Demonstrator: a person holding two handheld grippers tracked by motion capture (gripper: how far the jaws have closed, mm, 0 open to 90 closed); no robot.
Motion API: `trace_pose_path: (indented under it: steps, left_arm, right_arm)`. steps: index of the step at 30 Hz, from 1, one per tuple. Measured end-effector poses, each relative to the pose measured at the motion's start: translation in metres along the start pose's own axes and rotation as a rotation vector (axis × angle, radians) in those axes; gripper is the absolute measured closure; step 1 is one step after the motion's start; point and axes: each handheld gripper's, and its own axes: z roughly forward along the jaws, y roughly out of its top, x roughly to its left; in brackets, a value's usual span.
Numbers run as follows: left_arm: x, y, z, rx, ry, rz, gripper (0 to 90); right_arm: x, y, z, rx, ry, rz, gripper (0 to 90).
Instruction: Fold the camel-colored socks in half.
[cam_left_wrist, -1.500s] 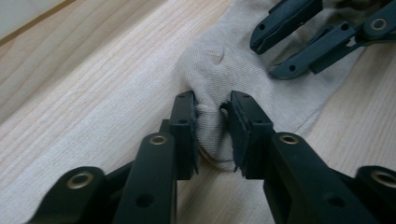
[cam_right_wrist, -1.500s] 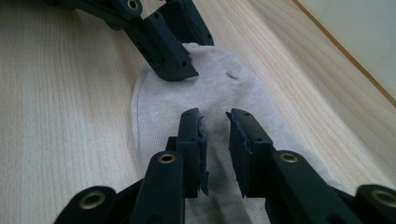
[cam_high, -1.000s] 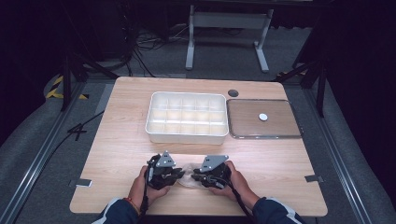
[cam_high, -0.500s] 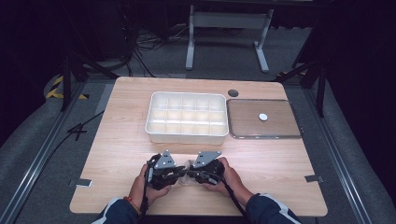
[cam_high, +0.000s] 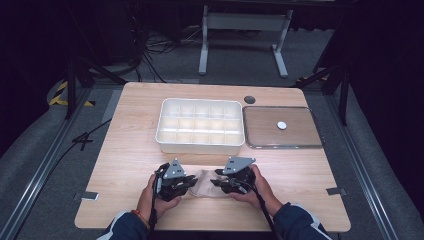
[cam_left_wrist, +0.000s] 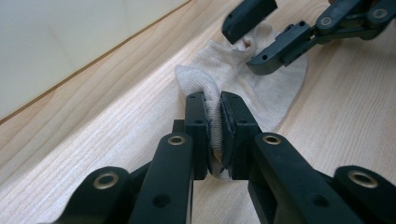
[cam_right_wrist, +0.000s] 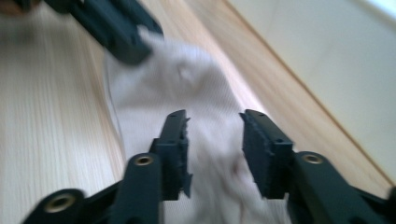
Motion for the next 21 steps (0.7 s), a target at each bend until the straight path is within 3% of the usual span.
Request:
trace_pose_path:
  steps: [3, 8, 15, 18, 21]
  left_arm:
    - [-0.001, 0.002, 0.001, 0.002, 0.005, 0.019, 81.9]
    - [-0.002, 0.006, 0.005, -0.004, 0.001, 0.021, 81.8]
    - [-0.009, 0.015, 0.016, -0.005, -0.016, 0.051, 81.6]
    - [-0.010, 0.016, 0.019, 0.003, -0.011, 0.052, 81.7]
    - [-0.010, 0.016, 0.018, 0.004, -0.010, 0.049, 81.7]
  right_arm:
    - [-0.002, -0.008, 0.003, 0.027, 0.003, 0.003, 76.9]
    - [-0.001, -0.009, 0.011, 0.046, -0.005, -0.017, 81.2]
    - [-0.002, -0.010, 0.015, 0.038, -0.004, 0.001, 80.6]
    - [-0.003, -0.010, 0.014, 0.023, 0.012, 0.012, 73.9]
    - [-0.003, -0.008, 0.009, 0.013, -0.003, 0.002, 68.7]
